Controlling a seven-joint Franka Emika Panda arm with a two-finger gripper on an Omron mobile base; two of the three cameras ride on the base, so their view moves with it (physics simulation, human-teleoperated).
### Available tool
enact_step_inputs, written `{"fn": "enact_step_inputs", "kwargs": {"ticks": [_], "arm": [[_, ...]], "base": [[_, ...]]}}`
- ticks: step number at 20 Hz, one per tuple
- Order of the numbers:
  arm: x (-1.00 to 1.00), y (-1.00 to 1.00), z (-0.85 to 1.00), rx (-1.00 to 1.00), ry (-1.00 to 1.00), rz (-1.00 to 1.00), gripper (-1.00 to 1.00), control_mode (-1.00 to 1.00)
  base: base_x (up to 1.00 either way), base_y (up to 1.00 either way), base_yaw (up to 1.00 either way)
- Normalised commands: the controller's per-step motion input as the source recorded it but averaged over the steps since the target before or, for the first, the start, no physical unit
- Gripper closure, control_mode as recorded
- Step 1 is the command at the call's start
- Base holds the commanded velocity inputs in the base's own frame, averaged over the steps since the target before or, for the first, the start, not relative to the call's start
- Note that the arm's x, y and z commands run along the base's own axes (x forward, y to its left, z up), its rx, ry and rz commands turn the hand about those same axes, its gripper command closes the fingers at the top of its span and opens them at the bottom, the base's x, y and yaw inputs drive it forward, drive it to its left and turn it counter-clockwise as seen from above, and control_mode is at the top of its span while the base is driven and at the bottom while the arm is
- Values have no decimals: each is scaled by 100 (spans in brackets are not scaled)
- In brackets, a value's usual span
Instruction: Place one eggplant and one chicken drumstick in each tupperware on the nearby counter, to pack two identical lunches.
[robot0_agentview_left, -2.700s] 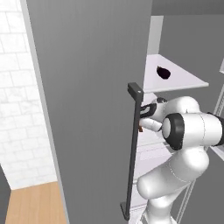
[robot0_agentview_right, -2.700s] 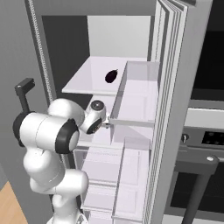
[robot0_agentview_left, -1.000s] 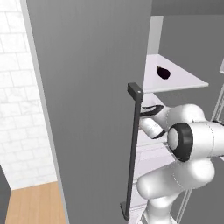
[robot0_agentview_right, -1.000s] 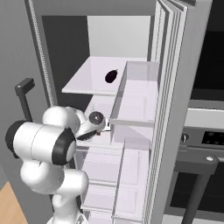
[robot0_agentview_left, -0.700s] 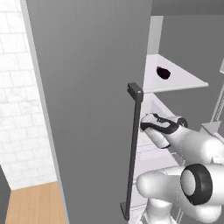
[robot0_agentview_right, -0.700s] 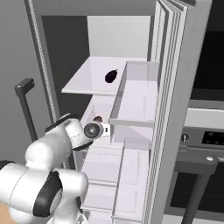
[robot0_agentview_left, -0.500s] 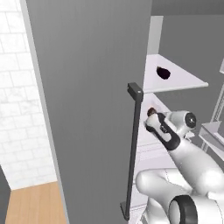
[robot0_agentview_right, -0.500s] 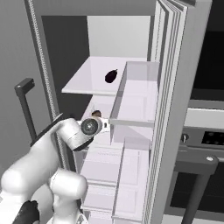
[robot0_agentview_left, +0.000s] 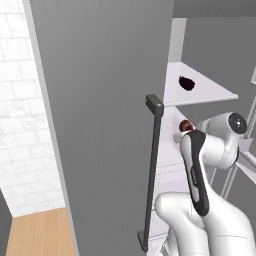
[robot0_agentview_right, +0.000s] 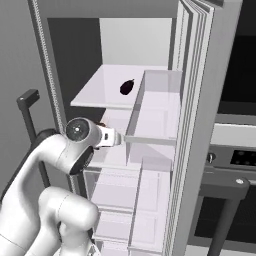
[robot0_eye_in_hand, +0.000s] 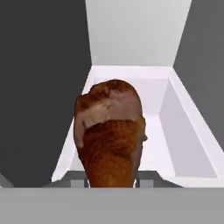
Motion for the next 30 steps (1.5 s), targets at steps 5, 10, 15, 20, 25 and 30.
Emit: {"fn": "enact_step_inputs", "kwargs": {"ticks": [5, 10, 15, 20, 25, 30], "arm": [[-86, 0, 60, 0, 25, -2, 100, -100], [-74, 9, 14, -3, 1, -1, 100, -100], [-47, 7, 11, 0, -19, 0, 100, -100], [-65, 22, 33, 0, -25, 0, 100, -100], [-66, 29, 26, 0, -29, 0, 100, 100], [0, 0, 0, 0, 0, 0, 100, 100]], "base": [[0, 0, 0], [0, 0, 0], [0, 0, 0], [0, 0, 0], [-19, 5, 0], [-100, 2, 0]]}}
